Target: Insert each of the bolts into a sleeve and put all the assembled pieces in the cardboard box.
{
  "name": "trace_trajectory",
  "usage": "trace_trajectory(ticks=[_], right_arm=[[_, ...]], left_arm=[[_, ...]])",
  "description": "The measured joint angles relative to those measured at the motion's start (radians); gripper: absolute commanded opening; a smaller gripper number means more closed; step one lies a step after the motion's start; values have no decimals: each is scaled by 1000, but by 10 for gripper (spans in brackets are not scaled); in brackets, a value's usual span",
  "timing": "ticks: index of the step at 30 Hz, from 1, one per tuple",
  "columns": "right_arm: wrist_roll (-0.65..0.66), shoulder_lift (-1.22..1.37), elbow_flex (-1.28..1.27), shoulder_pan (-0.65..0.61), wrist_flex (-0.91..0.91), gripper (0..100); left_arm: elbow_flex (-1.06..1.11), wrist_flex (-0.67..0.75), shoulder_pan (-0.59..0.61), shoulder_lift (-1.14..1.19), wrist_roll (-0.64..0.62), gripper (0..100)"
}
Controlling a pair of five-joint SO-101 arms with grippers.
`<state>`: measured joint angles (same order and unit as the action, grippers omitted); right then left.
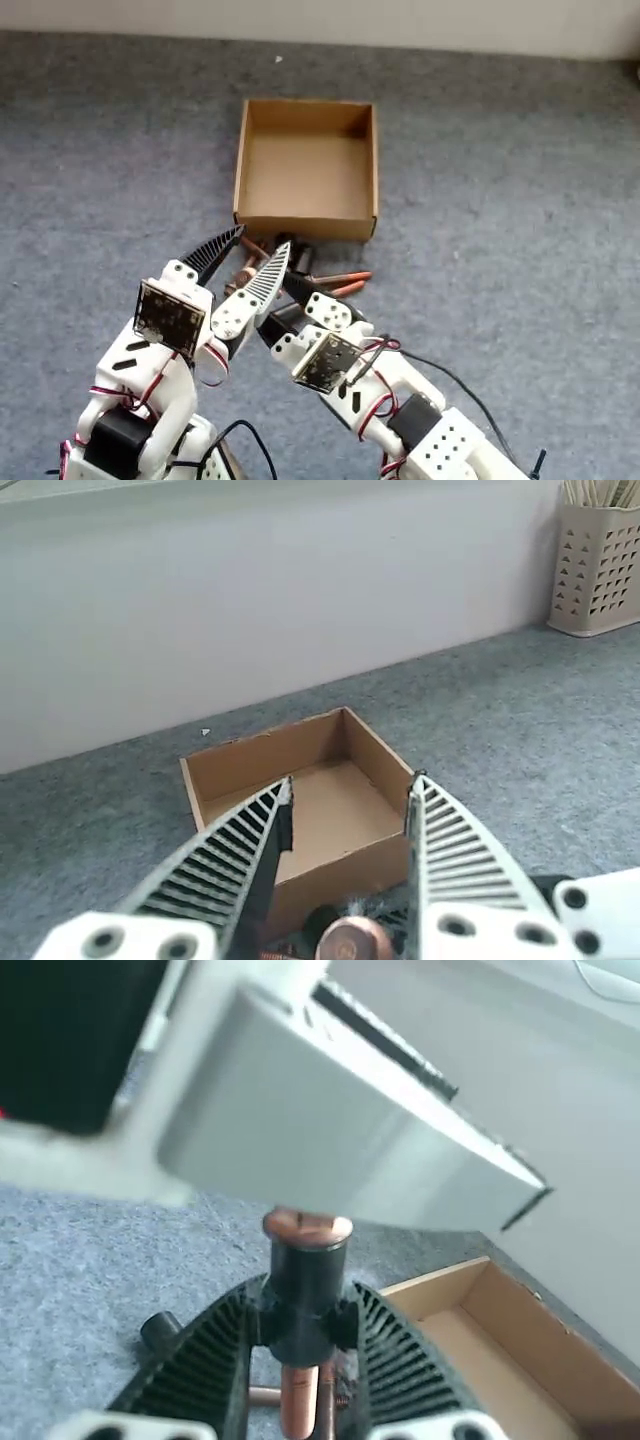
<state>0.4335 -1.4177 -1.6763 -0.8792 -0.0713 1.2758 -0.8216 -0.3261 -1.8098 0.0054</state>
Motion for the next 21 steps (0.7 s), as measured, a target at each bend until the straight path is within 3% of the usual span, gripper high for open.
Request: trace_trajectory(ticks=[6,13,21], right_arm=[[-28,0,0,44,0,5],[-299,0,0,239,15,5],[-405,0,49,436,448,6]], left_arm=[[-150,-133,2,-5,0,149],[-176,-201,161,-6,2,101],[28,-235,427,-5,2,83]])
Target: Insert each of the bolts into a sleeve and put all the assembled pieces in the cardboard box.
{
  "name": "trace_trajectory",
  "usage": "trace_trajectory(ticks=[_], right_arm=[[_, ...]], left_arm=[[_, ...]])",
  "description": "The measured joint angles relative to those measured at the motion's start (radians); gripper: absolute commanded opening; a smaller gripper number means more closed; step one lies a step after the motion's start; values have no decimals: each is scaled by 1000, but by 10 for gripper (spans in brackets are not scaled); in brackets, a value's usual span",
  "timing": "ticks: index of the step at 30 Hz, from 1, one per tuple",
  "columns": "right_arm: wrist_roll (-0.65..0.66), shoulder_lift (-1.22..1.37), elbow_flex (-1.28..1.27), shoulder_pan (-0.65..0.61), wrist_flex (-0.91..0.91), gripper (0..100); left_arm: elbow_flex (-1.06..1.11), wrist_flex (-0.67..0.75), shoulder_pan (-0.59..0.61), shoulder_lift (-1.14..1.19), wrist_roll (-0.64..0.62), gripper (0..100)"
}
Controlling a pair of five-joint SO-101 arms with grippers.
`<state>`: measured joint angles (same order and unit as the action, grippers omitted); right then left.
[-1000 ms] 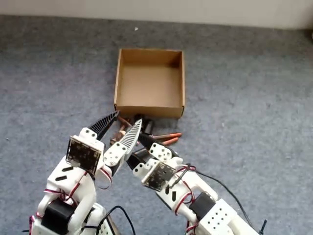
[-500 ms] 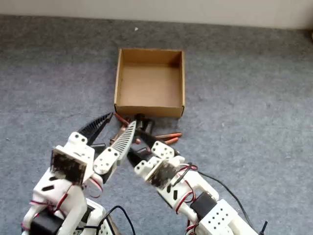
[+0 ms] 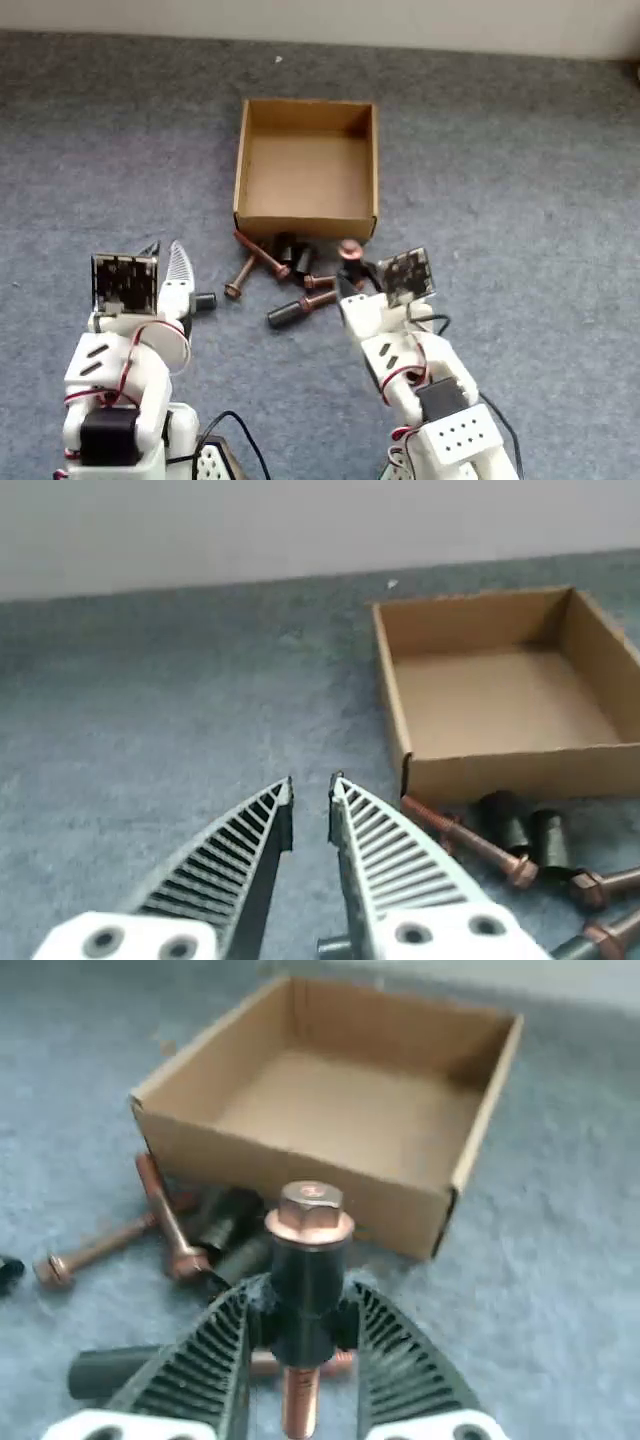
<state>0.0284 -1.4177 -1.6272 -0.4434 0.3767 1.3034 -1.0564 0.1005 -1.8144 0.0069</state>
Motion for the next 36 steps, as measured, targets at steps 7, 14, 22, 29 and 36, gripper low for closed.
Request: trace_trajectory(ticks=[7,14,22,29,36], right_arm=[[-9,51,273,26,199,6],[-9,483,605,28,169,6],[-9,1039,872,31,-190,6],[-9,1453,1097,37,-278,55],[-11,1548,1318,48,-48,160]], left_arm=[[192,0,115,2,0,84],[242,0,123,2,0,84],[253,0,126,2,0,84],[253,0,127,2,0,84],[253,0,127,2,0,84]])
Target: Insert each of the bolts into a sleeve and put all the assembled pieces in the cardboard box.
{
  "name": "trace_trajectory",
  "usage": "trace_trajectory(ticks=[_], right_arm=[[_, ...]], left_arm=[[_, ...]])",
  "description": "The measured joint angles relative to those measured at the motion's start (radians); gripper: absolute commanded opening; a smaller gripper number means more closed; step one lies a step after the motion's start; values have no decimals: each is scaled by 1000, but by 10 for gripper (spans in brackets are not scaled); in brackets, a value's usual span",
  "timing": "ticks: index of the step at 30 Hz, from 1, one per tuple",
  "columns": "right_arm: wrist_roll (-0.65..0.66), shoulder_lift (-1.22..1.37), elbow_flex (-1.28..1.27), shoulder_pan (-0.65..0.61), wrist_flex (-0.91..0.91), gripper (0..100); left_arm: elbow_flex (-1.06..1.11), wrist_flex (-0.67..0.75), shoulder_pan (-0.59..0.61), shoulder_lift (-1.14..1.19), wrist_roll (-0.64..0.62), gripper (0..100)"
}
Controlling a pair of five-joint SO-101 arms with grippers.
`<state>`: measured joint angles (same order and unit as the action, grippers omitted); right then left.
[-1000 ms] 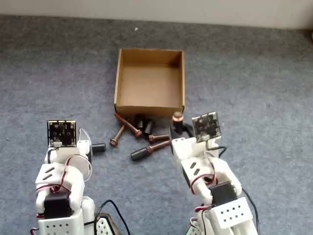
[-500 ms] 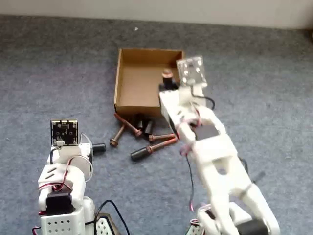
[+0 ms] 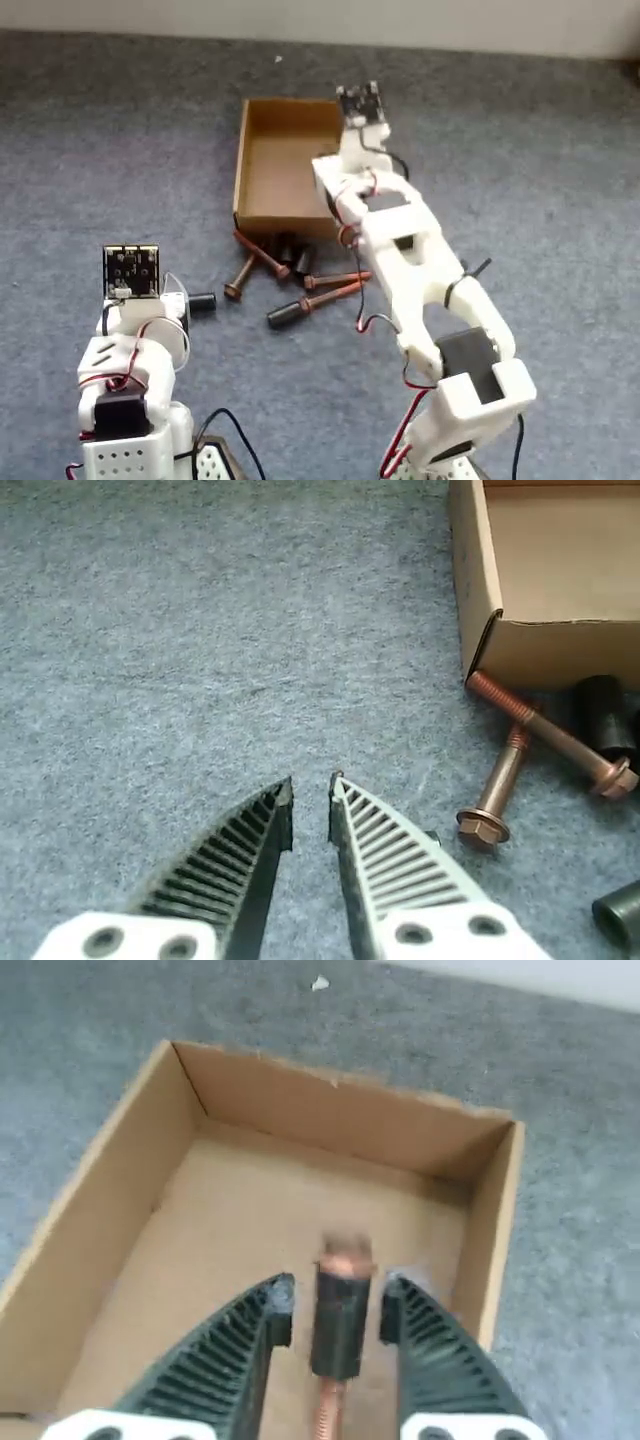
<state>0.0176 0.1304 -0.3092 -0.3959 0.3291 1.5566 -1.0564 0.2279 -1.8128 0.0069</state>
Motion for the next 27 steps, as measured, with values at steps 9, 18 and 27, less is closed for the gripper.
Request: trace_trajectory(ticks=[9,18,27], right_arm=[[0,-141,109,-15,422,159],[-164,-319,37,-172,724,159],[-345,-115,9,-244,729,159]], left_arm=[[0,0,0,0,0,84],[0,0,0,0,0,84],[0,0,0,0,0,84]])
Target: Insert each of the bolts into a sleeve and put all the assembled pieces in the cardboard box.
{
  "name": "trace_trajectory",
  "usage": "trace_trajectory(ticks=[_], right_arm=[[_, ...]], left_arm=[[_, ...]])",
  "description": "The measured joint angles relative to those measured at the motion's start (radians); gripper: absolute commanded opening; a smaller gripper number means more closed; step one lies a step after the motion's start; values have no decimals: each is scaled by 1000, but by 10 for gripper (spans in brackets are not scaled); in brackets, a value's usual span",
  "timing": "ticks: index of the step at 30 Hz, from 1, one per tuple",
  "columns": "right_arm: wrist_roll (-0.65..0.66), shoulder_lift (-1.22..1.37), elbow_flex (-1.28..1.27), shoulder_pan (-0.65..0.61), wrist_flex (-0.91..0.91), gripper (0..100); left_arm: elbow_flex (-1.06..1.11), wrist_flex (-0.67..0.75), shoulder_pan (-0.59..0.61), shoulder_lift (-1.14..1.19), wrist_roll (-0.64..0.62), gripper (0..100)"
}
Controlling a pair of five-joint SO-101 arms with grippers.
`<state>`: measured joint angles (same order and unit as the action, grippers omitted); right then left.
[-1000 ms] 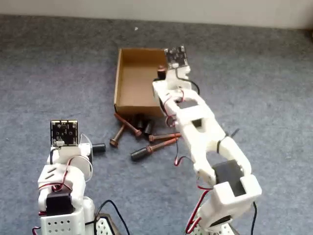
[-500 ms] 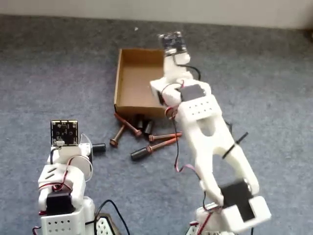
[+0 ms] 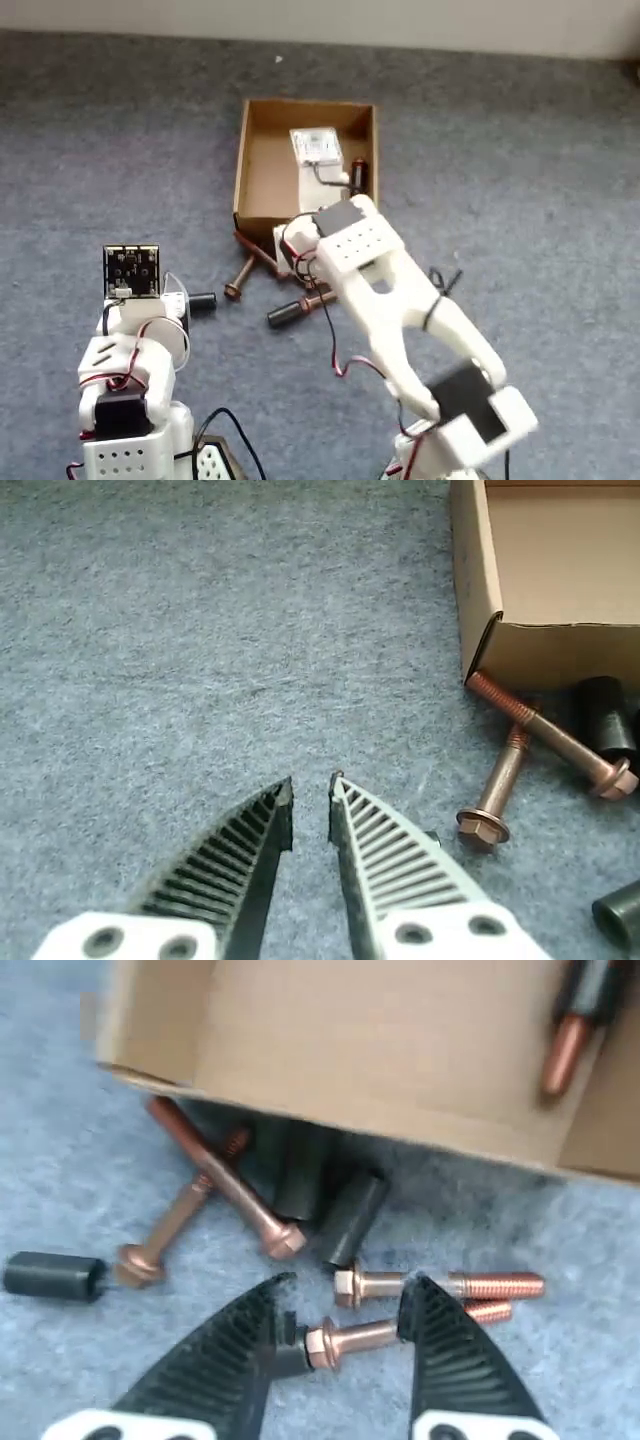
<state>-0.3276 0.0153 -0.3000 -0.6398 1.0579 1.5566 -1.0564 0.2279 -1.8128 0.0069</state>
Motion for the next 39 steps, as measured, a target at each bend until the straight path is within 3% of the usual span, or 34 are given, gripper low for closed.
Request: trace_trajectory(ticks=[22,25,27,33,39], right_arm=[[-17,413,279,43,-3,157],[-17,433,287,51,-2,82],[-17,434,288,52,-2,0],[71,385,287,57,0,5],[86,95,175,49,57,5]], left_arm=[[0,0,0,0,0,84],[0,0,0,0,0,84],[0,0,0,0,0,84],[0,0,0,0,0,84],[12,0,0,0,0,84]])
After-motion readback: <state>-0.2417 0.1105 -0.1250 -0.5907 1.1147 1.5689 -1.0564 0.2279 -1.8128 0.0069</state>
